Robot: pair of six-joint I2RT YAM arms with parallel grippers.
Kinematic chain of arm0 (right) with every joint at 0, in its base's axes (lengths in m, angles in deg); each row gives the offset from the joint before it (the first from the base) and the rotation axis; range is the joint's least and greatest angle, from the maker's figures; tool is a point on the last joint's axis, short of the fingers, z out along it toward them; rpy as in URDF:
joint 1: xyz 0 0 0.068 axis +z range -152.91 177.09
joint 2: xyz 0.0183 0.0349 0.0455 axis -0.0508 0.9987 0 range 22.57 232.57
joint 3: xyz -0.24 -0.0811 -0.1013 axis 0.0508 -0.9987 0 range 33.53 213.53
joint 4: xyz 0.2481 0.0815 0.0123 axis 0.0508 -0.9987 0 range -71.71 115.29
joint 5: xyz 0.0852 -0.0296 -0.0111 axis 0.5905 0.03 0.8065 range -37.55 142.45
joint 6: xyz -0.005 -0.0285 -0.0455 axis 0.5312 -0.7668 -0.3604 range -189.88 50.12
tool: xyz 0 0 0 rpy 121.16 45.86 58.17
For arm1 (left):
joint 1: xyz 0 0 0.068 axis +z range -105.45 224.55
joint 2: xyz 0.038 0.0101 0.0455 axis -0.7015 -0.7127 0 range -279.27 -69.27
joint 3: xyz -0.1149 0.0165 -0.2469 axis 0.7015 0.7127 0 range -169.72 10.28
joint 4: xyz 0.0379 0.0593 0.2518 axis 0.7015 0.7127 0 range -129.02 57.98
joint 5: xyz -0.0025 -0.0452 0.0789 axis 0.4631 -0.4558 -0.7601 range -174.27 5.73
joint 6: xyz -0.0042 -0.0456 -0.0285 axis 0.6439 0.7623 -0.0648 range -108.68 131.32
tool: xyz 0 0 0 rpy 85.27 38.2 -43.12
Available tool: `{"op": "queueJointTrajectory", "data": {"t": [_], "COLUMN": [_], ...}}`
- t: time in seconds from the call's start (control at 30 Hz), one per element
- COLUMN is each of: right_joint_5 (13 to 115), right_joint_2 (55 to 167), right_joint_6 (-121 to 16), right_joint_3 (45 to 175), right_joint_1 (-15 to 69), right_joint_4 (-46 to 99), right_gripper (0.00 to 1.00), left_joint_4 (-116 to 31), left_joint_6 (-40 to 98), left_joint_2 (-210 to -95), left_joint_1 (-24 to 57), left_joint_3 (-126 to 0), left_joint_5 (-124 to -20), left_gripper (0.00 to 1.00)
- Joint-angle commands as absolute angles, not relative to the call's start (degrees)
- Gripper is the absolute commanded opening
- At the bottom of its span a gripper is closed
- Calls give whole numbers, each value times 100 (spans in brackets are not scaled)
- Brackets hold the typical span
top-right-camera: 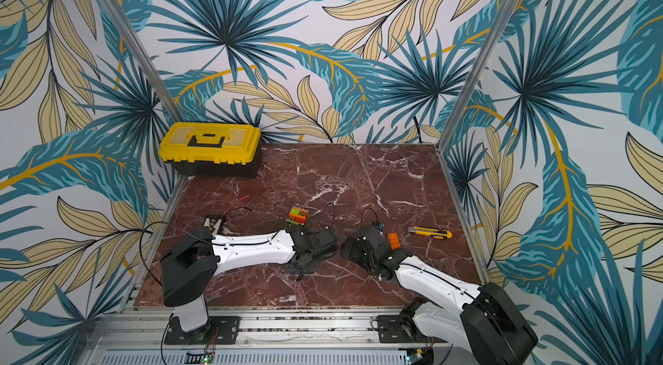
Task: Assemble the number 5 with lego
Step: Assemble the lego brick with the lego brick.
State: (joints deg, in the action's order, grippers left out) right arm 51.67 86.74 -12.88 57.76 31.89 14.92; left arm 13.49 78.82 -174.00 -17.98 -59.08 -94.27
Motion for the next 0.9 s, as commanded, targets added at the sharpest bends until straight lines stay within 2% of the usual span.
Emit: {"op": "queueJointTrajectory", "data": {"t": [0.0, 0.17, 0.53, 0.87], "right_joint_5": [5254, 5245, 5184, 5006], "right_joint_2": [8797, 8810, 8702, 8559], "right_joint_6": [-1267, -1268, -1291, -1527], "right_joint_3": [5665, 5656, 5682, 5991], "right_joint_1": [3177, 3177, 3172, 3173], "right_joint_4": [1224, 1224, 1225, 794], "right_gripper": [99, 99, 99, 99], "left_joint_4": [995, 549, 919, 1172], "left_joint_6": [7921, 7946, 7838, 7602], "left_joint_2": [-17563, -17842, -17911, -17421], "left_joint_1": [-1777, -1786, -1865, -1617], "left_joint_3": [-5541, -5214, -5460, -5945], "left_joint_5": [-9235, -8884, -9276, -9657], "left_gripper": [23, 19, 18, 31]}}
